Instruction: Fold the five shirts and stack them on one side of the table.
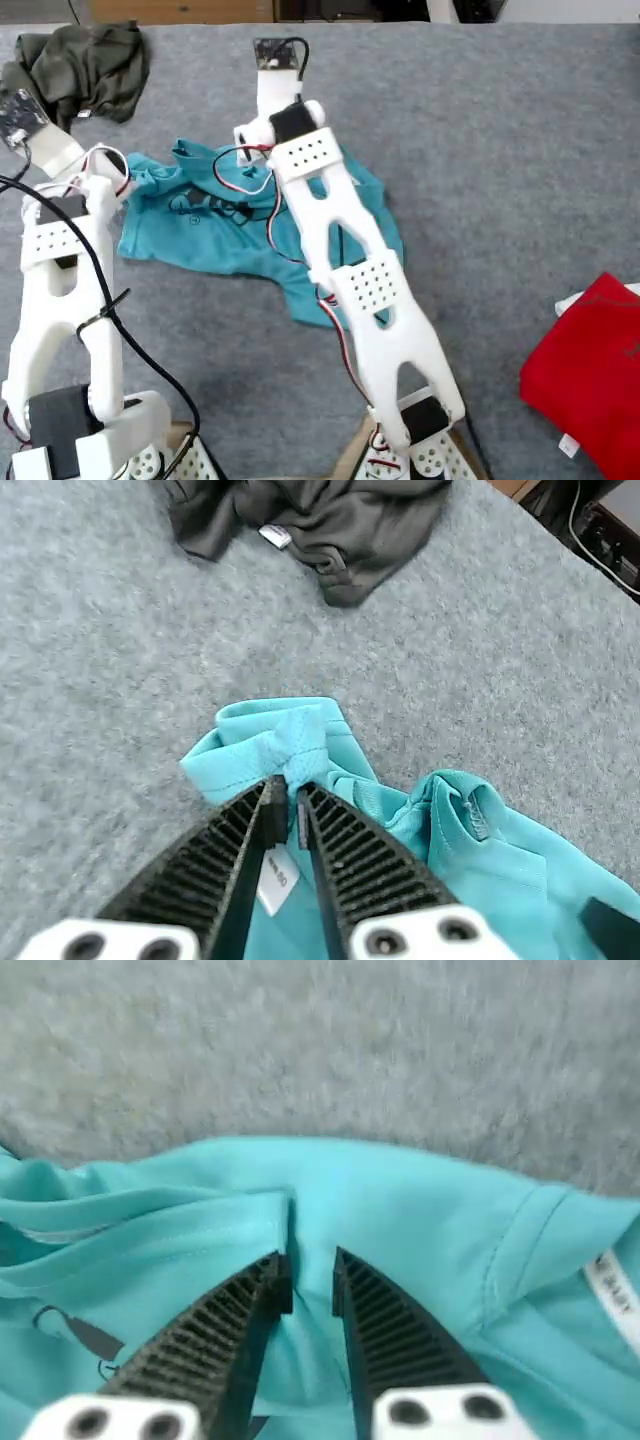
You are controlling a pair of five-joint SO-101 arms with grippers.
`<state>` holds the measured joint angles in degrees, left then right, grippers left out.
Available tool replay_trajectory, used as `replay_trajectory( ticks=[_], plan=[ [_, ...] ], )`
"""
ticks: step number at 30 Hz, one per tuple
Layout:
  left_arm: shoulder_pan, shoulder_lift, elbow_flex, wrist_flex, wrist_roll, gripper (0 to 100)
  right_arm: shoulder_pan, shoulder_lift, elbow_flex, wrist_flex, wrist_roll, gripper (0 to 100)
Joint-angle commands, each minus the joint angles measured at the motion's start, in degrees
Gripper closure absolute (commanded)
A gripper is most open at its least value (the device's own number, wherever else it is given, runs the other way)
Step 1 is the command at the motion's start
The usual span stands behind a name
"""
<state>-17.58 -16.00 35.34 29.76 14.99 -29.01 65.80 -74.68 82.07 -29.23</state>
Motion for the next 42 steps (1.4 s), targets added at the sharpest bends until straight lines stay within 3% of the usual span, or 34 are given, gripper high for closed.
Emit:
replay_trajectory(
  ticks=[1,12,42],
  plan=[
    [0.8,-3.2,1.0,-3.0,-0.4,98,-0.9,1.0,-3.3,-2.5,-2.1,91.1],
    [0.8,-2.9,2.8,-3.2,-0.4,98,-2.1,2.8,-3.3,-9.2,-5.8,91.1],
    [0.5,-2.7,2.8,-3.2,-0.4,98,-3.5,5.3,-2.6,-9.1,-6.0,91.0]
  ],
)
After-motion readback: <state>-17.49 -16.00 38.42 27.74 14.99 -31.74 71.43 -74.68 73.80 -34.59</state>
